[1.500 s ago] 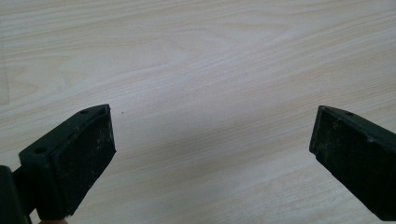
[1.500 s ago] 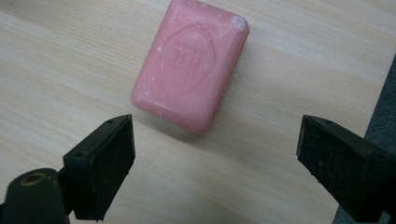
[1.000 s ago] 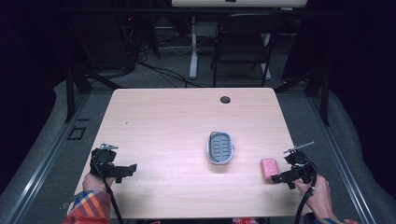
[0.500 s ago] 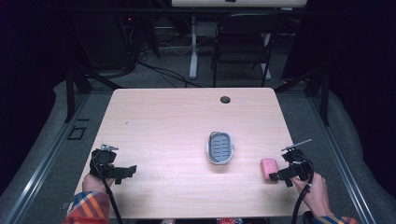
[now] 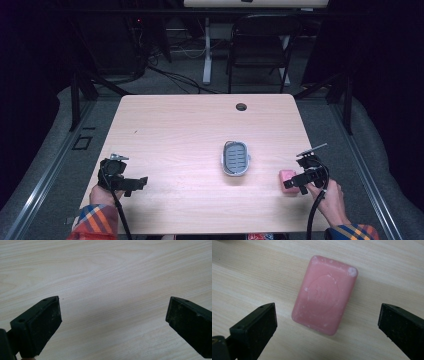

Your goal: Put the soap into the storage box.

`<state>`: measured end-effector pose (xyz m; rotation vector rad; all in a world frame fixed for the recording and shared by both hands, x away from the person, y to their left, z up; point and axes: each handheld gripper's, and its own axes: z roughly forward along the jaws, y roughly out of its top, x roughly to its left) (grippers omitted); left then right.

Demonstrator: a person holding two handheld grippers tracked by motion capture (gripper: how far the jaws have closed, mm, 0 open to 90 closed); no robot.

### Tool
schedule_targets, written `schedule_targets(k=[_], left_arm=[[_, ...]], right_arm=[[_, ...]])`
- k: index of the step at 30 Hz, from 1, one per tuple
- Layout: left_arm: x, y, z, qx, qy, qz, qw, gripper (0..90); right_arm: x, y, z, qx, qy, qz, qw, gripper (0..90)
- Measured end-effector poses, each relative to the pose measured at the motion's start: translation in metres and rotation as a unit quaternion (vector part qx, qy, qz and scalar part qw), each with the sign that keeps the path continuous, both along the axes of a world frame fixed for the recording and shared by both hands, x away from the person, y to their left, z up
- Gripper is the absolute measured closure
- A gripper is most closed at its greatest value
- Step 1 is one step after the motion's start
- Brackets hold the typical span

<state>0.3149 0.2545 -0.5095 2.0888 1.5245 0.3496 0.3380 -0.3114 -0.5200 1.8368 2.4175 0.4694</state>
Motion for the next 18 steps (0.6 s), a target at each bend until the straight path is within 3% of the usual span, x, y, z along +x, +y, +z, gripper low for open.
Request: schedule_targets(k=[5, 11, 18], left_arm=[[0.001, 0.001, -0.001, -0.002, 0.004, -0.003, 1.0, 0.2], [0.0, 0.002, 0.0, -0.006, 0.001, 0.001, 1.0, 0.2], [0.001, 0.0, 0.0, -0.004, 0.003, -0.004, 1.0, 0.2]], right_arm=[[0.007, 0.012, 0.0, 0.0, 0.0, 0.003, 1.0, 0.9], [0.017, 0.017, -0.002, -0.004, 0.019, 0.013, 0.9997, 0.0], [0.021, 0.016, -0.004, 0.001, 0.026, 0.0, 0.9997, 0.0]])
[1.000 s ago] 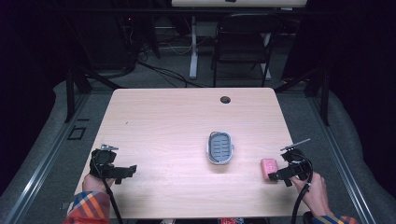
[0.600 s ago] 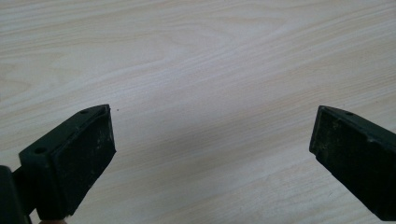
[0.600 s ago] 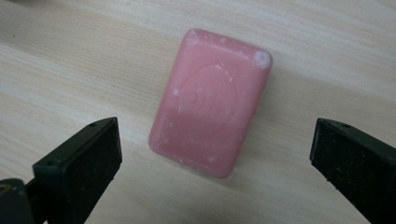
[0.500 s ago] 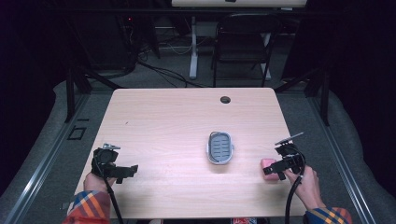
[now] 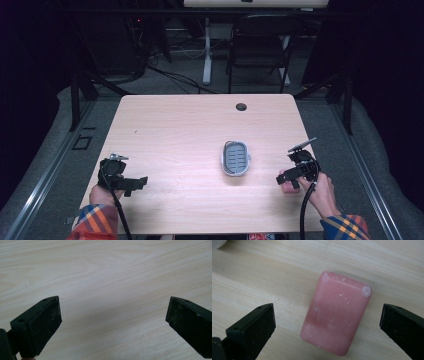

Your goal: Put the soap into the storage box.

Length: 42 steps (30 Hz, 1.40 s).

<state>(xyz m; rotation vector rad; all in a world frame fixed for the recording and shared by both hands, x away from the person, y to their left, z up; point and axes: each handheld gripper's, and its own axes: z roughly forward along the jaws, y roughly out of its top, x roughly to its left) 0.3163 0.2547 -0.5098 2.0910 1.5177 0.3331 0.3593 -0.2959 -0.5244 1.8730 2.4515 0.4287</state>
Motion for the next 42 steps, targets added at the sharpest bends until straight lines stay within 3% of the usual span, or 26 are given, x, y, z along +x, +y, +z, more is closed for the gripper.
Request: schedule_targets(k=[5, 7, 16, 20, 22, 23, 25, 26, 29, 34, 35, 42], left_arm=[[0.002, -0.002, 0.001, -0.003, -0.001, -0.004, 1.0, 0.2], [0.002, -0.002, 0.001, -0.004, -0.002, -0.004, 1.0, 0.2], [0.003, -0.003, 0.0, -0.005, 0.001, -0.008, 0.9999, 0.2], [0.003, -0.004, 0.0, -0.003, 0.002, -0.008, 1.0, 0.2], [0.003, -0.004, 0.0, -0.003, 0.001, -0.007, 1.0, 0.2], [0.003, -0.004, 0.0, -0.002, 0.002, -0.009, 1.0, 0.1], [0.003, -0.004, 0.0, -0.003, 0.003, -0.008, 1.0, 0.1], [0.003, -0.004, 0.0, -0.004, 0.003, -0.007, 1.0, 0.2], [0.003, -0.004, 0.0, -0.002, 0.002, -0.009, 0.9999, 0.1], [0.003, -0.004, 0.0, -0.003, 0.002, -0.007, 1.0, 0.2], [0.003, -0.004, 0.0, -0.003, 0.001, -0.009, 1.0, 0.2], [0.003, -0.004, 0.001, 0.0, 0.006, -0.012, 0.9999, 0.3]], right_arm=[[0.002, -0.001, -0.001, 0.012, 0.004, -0.024, 0.9996, 0.0], [0.002, -0.002, -0.003, 0.013, 0.01, -0.022, 0.9996, 0.1], [0.003, -0.001, -0.004, -0.005, 0.016, -0.018, 0.9997, 5.2], [0.002, 0.0, -0.005, -0.011, 0.015, -0.017, 0.9997, 14.9], [0.002, 0.001, -0.007, -0.011, 0.013, -0.019, 0.9997, 13.9], [0.003, 0.001, -0.006, -0.018, 0.024, -0.005, 0.9995, 14.6], [0.002, 0.003, -0.008, -0.019, 0.02, -0.011, 0.9995, 14.6], [0.004, 0.002, -0.007, -0.024, 0.03, -0.001, 0.9993, 14.6], [0.006, 0.005, -0.01, -0.029, 0.02, -0.008, 0.9994, 14.5], [0.008, 0.01, -0.011, -0.036, 0.021, 0.001, 0.9991, 14.4], [0.01, 0.011, -0.009, -0.05, 0.029, 0.009, 0.9983, 14.4], [0.013, 0.012, -0.012, -0.058, 0.028, 0.011, 0.9979, 15.3]])
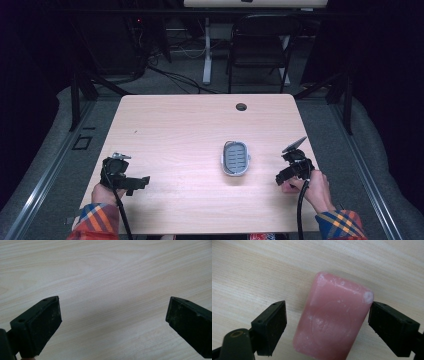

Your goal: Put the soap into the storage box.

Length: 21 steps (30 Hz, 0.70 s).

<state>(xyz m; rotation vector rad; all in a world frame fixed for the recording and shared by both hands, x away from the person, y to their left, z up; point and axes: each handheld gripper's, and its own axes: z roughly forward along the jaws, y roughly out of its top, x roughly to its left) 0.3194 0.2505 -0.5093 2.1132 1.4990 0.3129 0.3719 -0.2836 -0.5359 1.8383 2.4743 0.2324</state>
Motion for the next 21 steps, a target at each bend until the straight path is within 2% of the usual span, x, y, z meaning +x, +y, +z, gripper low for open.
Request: schedule_targets(k=[4, 7, 8, 9, 11, 13, 15, 16, 20, 21], left_arm=[[0.0, -0.0017, -0.0007, 0.006, 0.004, -0.001, 1.0, 0.9], [0.0003, -0.0007, -0.001, 0.005, 0.003, 0.001, 1.0, 0.8], [0.0005, -0.0004, -0.0011, 0.005, 0.003, 0.002, 1.0, 0.7], [0.0006, -0.0002, -0.0011, 0.005, 0.003, 0.002, 1.0, 0.6], [0.0011, -0.0005, -0.0012, 0.005, 0.003, 0.002, 1.0, 0.6], [0.0013, -0.0009, -0.0011, 0.005, 0.004, 0.001, 1.0, 0.6], [0.0012, -0.0012, -0.001, 0.005, 0.003, 0.001, 1.0, 0.5], [0.0012, -0.0013, -0.0011, 0.006, 0.003, 0.001, 1.0, 0.5], [0.0013, -0.0012, -0.0009, 0.006, 0.003, 0.0, 1.0, 0.5], [0.0012, -0.0011, -0.0009, 0.005, 0.003, 0.001, 1.0, 0.5]], right_arm=[[0.0001, -0.0008, 0.0004, -0.006, 0.002, 0.005, 1.0, 18.9], [-0.0003, -0.0001, -0.0014, 0.0, 0.0, -0.007, 1.0, 20.2], [0.0005, -0.0006, -0.0008, -0.003, 0.006, -0.001, 1.0, 20.3], [-0.0002, 0.0007, -0.0025, 0.001, -0.002, -0.009, 1.0, 20.5], [0.0012, 0.0001, -0.0025, -0.006, 0.007, 0.001, 1.0, 23.2], [0.001, -0.0006, -0.0029, -0.008, 0.009, -0.003, 0.9999, 26.8], [0.0002, -0.0012, -0.0048, -0.001, 0.001, -0.009, 1.0, 27.4], [0.0006, -0.0026, -0.0038, -0.006, 0.011, -0.003, 0.9999, 27.8], [0.0003, -0.0027, -0.0062, 0.004, 0.011, -0.009, 0.9999, 32.3], [0.001, -0.0035, -0.006, 0.003, 0.017, -0.004, 0.9998, 33.7]])
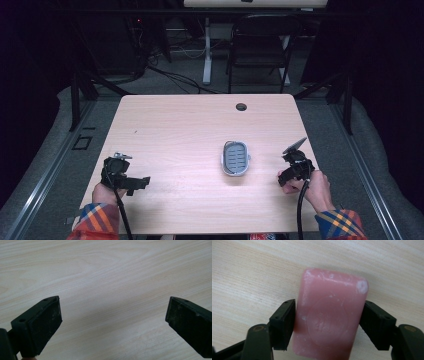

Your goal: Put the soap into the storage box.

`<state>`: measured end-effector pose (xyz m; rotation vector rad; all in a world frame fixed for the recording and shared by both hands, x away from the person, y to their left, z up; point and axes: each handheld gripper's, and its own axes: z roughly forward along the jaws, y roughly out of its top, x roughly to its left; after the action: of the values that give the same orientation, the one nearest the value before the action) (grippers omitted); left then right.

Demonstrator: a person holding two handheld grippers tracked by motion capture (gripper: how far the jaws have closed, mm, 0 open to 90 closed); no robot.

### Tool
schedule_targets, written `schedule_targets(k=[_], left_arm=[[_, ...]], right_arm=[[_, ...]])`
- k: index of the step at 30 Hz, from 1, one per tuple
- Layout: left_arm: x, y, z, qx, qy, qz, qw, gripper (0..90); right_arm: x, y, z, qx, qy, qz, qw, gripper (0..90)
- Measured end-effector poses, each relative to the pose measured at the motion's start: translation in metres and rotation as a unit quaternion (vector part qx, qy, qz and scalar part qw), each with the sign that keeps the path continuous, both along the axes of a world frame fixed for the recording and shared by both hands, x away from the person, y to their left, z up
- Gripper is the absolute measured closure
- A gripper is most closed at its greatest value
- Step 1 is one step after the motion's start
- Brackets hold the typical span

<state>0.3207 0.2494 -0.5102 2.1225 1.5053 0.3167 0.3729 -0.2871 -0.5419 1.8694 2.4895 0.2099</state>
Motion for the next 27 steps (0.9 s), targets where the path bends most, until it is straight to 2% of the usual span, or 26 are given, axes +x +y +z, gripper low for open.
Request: schedule_targets(k=[5, 8, 11, 12, 18, 23, 27], left_arm=[[0.0, 0.0, 0.0, 0.0, 0.0, 0.0, 1.0, 0.5], [0.0, 0.0, 0.0, 0.0, -0.001, -0.001, 1.0, 0.5], [0.0, 0.0, 0.0, -0.001, 0.0, -0.001, 1.0, 0.5], [0.0, 0.0, 0.0, -0.001, -0.001, 0.0, 1.0, 0.5], [0.0, 0.0, 0.0, -0.001, 0.003, -0.003, 1.0, 0.5], [0.001, -0.001, 0.0, -0.002, 0.001, -0.002, 1.0, 0.5], [0.001, -0.001, 0.0, 0.0, 0.003, -0.006, 1.0, 0.5]], right_arm=[[0.0, -0.001, -0.001, 0.005, -0.003, 0.0, 1.0, 35.9], [0.001, -0.003, 0.001, 0.003, 0.003, 0.012, 0.9999, 36.3], [0.001, -0.005, 0.001, 0.011, 0.001, 0.011, 0.9999, 36.4], [-0.001, -0.006, 0.003, 0.02, -0.01, 0.004, 0.9998, 36.4], [-0.001, -0.007, 0.009, 0.018, -0.004, 0.02, 0.9996, 36.5], [-0.002, -0.005, 0.008, 0.026, -0.009, 0.014, 0.9995, 36.5], [-0.002, -0.006, 0.012, 0.025, -0.004, 0.022, 0.9994, 36.5]])
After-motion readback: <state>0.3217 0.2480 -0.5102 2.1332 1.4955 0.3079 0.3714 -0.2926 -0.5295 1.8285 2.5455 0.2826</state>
